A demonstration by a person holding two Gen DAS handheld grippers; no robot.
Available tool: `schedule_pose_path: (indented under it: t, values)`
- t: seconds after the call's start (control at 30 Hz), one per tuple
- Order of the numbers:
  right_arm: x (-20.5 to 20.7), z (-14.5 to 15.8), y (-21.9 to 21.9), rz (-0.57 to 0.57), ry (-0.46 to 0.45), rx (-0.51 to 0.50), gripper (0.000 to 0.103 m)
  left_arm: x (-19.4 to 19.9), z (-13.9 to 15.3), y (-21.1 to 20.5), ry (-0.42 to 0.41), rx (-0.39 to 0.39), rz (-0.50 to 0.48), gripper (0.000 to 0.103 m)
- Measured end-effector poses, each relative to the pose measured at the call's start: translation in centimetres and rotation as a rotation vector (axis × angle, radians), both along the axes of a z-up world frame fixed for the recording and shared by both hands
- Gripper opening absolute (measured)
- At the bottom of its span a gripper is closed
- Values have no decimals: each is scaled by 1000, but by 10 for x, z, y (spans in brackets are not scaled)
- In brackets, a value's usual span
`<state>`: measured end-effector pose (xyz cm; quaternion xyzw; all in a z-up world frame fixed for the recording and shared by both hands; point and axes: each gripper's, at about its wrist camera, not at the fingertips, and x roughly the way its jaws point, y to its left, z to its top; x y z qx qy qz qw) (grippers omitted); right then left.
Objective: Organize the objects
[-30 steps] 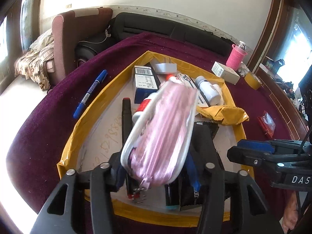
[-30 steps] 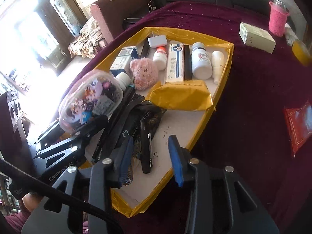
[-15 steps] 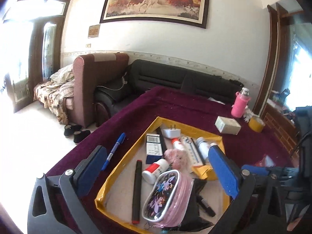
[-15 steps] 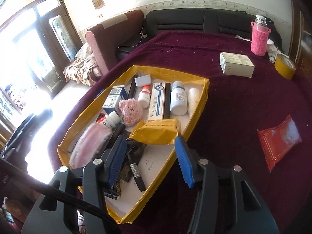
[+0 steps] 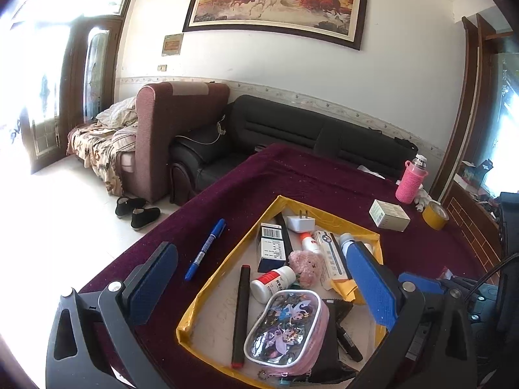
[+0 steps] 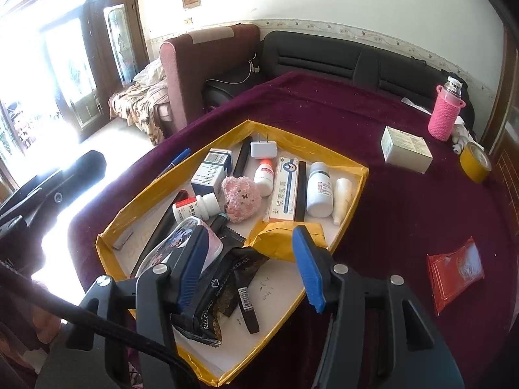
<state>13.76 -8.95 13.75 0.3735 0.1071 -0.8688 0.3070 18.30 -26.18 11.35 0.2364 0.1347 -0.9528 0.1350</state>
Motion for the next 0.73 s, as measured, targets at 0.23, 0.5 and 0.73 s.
schedule_pose_path:
  t: [0.23, 0.5, 0.73]
  values:
    - [9, 1, -16, 13, 52, 50, 59, 1, -11, -8, -47, 21, 30, 102]
    - [16, -4, -38, 42, 81, 105, 59, 2, -20, -12, -93, 6, 67, 102]
    - [16, -9, -40, 44, 77, 112, 59, -1, -23, -13, -125, -7, 98, 102]
